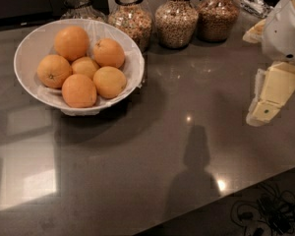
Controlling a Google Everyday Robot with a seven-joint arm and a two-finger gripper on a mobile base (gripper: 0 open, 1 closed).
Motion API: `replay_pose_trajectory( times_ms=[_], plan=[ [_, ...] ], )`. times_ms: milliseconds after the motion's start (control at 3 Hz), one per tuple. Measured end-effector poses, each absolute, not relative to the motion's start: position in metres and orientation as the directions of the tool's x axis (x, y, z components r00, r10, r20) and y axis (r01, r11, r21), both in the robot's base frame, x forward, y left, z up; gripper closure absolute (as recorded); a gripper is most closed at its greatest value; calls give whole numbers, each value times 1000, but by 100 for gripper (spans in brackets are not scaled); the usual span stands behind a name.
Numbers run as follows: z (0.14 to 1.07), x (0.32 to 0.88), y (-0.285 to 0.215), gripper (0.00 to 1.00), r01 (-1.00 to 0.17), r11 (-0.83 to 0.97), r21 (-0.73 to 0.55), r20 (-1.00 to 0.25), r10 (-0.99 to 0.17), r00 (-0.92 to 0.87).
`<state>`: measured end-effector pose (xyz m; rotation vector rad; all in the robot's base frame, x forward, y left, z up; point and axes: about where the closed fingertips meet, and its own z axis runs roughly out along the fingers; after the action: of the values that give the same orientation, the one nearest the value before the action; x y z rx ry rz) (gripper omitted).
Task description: Pick orange from white bowl
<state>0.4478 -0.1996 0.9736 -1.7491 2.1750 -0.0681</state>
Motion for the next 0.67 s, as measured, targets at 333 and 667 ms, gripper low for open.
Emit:
replay_pose_trajectory(
  times_ms=[333, 667],
  plan=[
    [965, 469, -154, 0, -955, 147, -258, -281, -957, -72],
    [966, 489, -107, 0, -953, 52, -297, -321, -946, 49]
  ],
)
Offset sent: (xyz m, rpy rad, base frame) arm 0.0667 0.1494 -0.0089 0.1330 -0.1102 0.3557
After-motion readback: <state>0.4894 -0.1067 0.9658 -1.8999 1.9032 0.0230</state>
